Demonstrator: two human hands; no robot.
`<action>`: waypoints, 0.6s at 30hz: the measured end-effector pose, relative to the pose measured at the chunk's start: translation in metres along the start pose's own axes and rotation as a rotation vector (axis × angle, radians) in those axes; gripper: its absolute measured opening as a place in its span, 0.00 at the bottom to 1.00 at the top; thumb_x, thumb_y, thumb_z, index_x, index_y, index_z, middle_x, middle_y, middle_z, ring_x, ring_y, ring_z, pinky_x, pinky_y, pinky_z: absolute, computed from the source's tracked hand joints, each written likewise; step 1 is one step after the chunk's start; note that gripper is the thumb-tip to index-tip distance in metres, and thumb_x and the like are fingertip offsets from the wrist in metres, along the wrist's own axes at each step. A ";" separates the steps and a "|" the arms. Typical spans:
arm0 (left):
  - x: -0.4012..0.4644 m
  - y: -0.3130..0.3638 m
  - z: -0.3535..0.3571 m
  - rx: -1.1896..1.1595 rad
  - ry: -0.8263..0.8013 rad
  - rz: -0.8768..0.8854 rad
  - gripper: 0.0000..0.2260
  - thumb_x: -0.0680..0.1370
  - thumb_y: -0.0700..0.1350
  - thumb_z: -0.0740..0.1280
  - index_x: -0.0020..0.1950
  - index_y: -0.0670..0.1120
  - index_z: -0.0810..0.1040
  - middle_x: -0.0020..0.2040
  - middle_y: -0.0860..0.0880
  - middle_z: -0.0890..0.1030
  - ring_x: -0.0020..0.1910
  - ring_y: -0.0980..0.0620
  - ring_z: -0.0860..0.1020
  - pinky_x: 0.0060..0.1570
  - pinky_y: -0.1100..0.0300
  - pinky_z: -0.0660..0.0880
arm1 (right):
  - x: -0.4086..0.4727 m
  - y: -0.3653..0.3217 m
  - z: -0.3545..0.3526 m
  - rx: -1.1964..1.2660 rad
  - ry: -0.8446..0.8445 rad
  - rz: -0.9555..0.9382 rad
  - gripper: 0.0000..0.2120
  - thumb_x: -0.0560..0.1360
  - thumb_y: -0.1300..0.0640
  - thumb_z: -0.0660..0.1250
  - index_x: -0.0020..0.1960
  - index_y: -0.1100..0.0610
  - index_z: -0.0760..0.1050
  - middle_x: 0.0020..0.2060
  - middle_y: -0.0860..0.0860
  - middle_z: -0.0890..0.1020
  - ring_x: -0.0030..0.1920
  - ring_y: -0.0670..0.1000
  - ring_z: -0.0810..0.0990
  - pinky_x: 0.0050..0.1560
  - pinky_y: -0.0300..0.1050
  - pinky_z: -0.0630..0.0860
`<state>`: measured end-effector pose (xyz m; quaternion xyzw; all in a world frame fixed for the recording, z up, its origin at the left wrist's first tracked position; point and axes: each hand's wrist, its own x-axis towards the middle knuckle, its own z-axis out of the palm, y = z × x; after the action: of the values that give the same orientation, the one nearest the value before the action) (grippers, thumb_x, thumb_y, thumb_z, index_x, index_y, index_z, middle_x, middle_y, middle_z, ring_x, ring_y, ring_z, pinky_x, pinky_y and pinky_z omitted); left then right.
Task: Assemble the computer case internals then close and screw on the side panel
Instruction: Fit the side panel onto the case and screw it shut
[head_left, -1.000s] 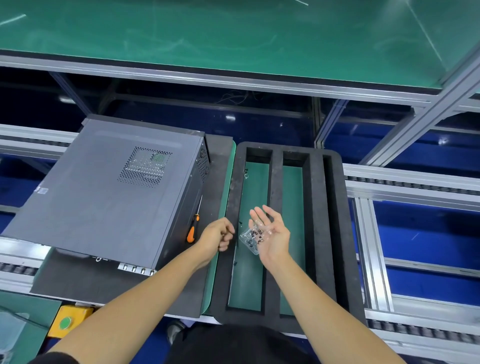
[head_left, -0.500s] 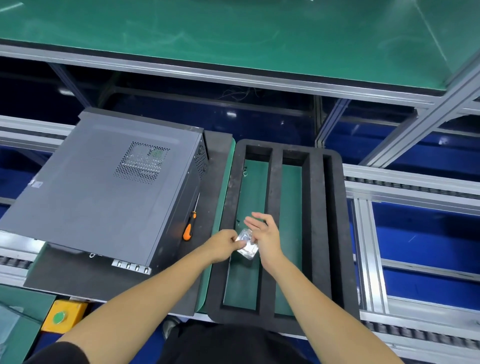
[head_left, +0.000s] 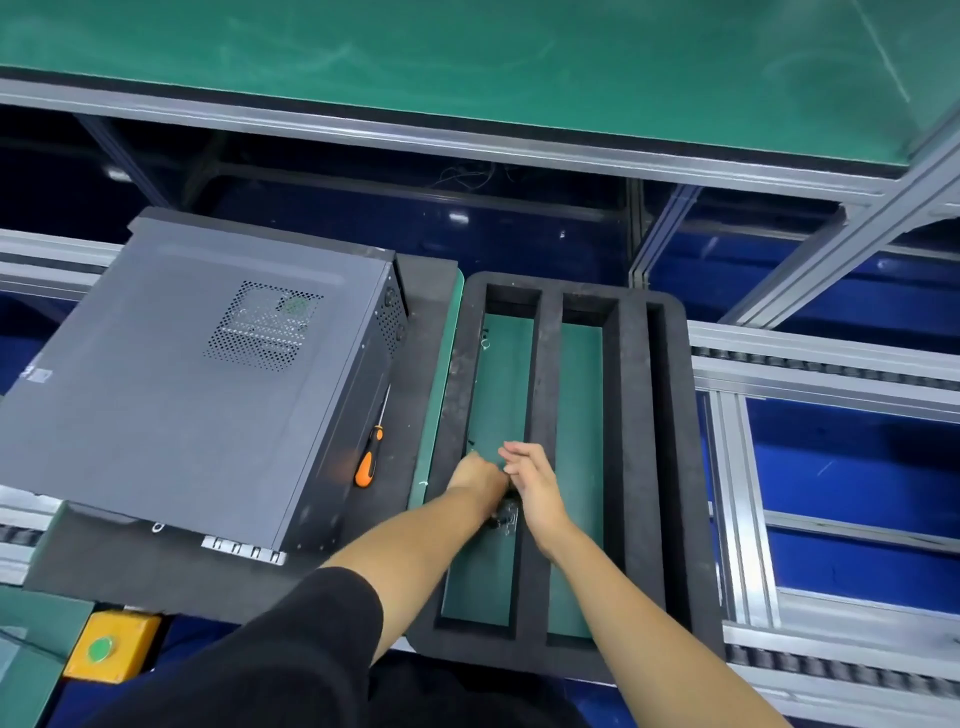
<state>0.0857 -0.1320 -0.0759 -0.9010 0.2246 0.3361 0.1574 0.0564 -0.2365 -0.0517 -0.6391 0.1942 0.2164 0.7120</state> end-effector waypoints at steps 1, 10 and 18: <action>0.000 0.000 0.004 0.022 0.004 0.006 0.15 0.84 0.50 0.63 0.70 0.48 0.75 0.68 0.49 0.78 0.69 0.48 0.74 0.71 0.54 0.66 | -0.001 0.003 0.001 -0.019 0.006 -0.008 0.10 0.77 0.60 0.63 0.56 0.53 0.77 0.62 0.50 0.81 0.65 0.47 0.77 0.61 0.37 0.72; -0.015 -0.005 -0.009 0.054 0.219 0.099 0.09 0.79 0.42 0.66 0.59 0.49 0.78 0.55 0.49 0.84 0.57 0.46 0.82 0.62 0.53 0.70 | 0.000 -0.014 0.015 0.049 0.164 -0.114 0.09 0.78 0.64 0.60 0.48 0.59 0.79 0.53 0.52 0.83 0.56 0.48 0.80 0.57 0.39 0.73; -0.081 -0.070 -0.036 -1.616 0.301 -0.403 0.07 0.82 0.40 0.58 0.47 0.44 0.74 0.38 0.44 0.77 0.34 0.48 0.73 0.33 0.59 0.65 | 0.006 -0.044 0.060 -0.122 0.161 -0.223 0.14 0.74 0.76 0.56 0.47 0.60 0.74 0.47 0.63 0.78 0.42 0.53 0.75 0.42 0.41 0.72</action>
<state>0.0861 -0.0646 0.0143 -0.7945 -0.2311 0.2353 -0.5099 0.0860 -0.1809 -0.0118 -0.7139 0.1650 0.0955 0.6738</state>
